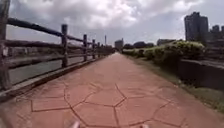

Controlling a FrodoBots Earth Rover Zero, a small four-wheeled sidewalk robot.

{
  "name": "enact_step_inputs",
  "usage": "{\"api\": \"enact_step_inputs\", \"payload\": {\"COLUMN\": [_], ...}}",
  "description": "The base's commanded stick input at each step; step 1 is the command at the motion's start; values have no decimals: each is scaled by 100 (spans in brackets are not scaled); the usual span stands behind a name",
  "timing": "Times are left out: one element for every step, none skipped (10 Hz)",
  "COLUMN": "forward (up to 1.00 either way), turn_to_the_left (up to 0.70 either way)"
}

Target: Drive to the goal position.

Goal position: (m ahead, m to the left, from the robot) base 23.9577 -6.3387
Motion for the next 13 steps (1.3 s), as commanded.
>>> {"api": "enact_step_inputs", "payload": {"forward": [68, 68, 69, 69, 69, 69, 69, 69, 69, 69, 69, 69, 69], "turn_to_the_left": [0, 0, 0, 0, 0, 0, 0, 0, 0, 0, 0, 0, 0]}}
